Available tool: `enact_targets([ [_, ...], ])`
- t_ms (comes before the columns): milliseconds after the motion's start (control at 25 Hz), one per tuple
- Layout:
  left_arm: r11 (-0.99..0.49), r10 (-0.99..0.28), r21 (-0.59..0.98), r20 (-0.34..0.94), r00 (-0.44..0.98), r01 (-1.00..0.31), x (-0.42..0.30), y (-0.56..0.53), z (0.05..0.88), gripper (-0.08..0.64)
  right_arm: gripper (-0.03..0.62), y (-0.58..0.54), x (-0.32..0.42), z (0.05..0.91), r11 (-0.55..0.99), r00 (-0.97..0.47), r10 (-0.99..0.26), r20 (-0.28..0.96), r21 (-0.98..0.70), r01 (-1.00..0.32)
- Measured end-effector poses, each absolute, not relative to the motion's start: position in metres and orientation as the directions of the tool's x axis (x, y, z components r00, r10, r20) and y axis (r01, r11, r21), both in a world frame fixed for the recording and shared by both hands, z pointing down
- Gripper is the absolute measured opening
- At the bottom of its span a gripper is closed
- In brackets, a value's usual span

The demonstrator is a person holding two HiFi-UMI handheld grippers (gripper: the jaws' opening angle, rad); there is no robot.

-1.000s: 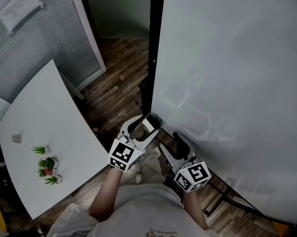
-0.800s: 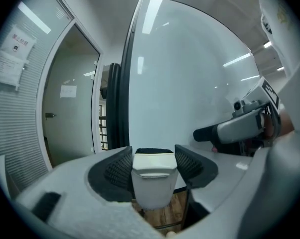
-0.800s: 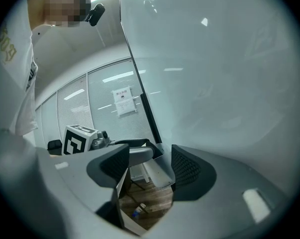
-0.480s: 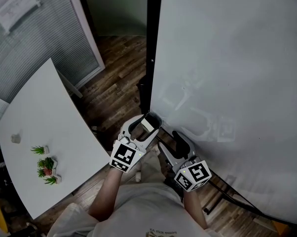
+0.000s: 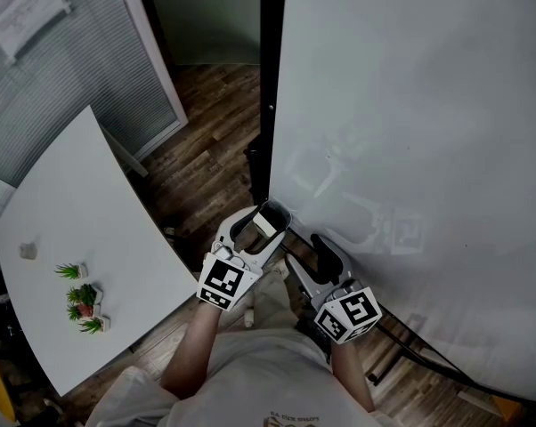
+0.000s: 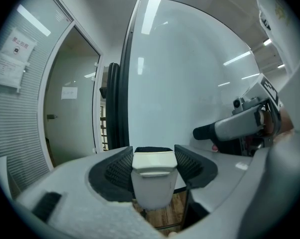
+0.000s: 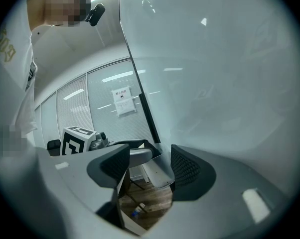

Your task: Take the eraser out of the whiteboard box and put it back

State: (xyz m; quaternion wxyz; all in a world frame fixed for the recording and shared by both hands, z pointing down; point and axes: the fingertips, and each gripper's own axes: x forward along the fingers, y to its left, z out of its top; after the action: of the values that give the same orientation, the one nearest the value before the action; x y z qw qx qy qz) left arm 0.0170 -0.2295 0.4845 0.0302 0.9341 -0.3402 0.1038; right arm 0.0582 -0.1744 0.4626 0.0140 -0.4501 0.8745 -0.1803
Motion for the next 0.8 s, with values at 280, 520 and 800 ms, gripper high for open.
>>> enact_targets([
  [280,-0.763,-0.632,0.004,0.207,0.747,-0.647,0.015,-0.229,0.482,0.258,0.261,-0.172,0.056,0.462,0.533,-0.596,-0.791,0.137,-0.325,-0.781],
  [520,-0.76,-0.637,-0.002,0.206,0.743,-0.65,0.016,-0.227,0.478,0.258,0.261,-0.17,0.056,0.462,0.536,-0.598,-0.79,0.134,-0.322,-0.78],
  [800,-0.753,-0.647,-0.004,0.188,0.739,-0.658,0.012,-0.224,0.469,0.258,0.259,-0.167,0.055,0.458,0.54,-0.598,-0.791,0.128,-0.313,-0.781],
])
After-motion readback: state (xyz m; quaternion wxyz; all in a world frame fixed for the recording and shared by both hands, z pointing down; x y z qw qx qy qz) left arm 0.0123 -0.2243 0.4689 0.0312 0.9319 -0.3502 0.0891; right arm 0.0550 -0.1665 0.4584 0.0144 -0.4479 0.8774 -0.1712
